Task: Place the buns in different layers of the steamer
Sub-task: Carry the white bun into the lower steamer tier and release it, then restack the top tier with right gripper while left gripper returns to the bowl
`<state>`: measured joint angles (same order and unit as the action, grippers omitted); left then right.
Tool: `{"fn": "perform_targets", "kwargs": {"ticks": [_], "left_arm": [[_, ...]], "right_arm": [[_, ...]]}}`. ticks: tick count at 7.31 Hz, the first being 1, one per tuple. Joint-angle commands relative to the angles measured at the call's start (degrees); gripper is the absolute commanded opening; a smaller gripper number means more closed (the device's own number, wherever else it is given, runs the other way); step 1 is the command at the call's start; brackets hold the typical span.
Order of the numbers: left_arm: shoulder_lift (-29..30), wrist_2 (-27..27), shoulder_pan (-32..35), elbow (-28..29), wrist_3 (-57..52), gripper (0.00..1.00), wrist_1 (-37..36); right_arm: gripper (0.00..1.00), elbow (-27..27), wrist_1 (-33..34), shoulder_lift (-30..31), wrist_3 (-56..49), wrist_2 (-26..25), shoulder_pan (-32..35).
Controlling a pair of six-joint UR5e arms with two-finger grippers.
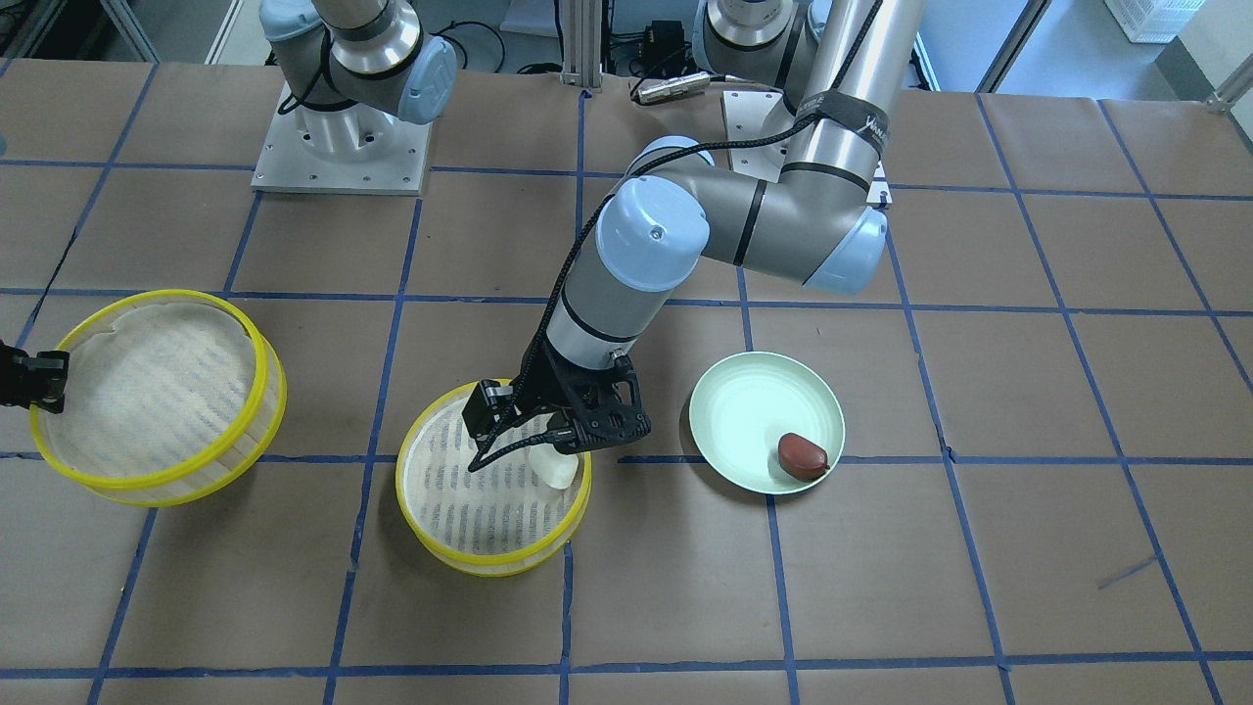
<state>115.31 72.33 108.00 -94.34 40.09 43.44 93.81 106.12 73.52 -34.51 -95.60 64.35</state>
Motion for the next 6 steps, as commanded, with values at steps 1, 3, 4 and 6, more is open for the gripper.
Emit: {"fn": "perform_targets", "kwargs": {"ticks": [1,3,4,6], "left_arm": [[-2.4,4.6,-7.4,-1.0,-16.9,1.0,4.1],[-6.6,12.2,-13.0,-1.9,-32.2,1.0,12.2],[-6.8,13.7,-16.0,-4.1,-33.6,1.0,12.4],[-6.5,13.7,-20.2,-10.8,-36.7,1.0,12.2]], "right_arm": [[0.07,-0.2,-2.1,2.4,8.9,0.0,6.1],[0.07,-0.2,-2.1,2.4,22.6,0.1,15.2],[0.07,0.1,-1.8,2.3,28.2,0.1,21.0],[0.07,-0.2,-1.2,1.5,43.5,0.8,28.3]]}}
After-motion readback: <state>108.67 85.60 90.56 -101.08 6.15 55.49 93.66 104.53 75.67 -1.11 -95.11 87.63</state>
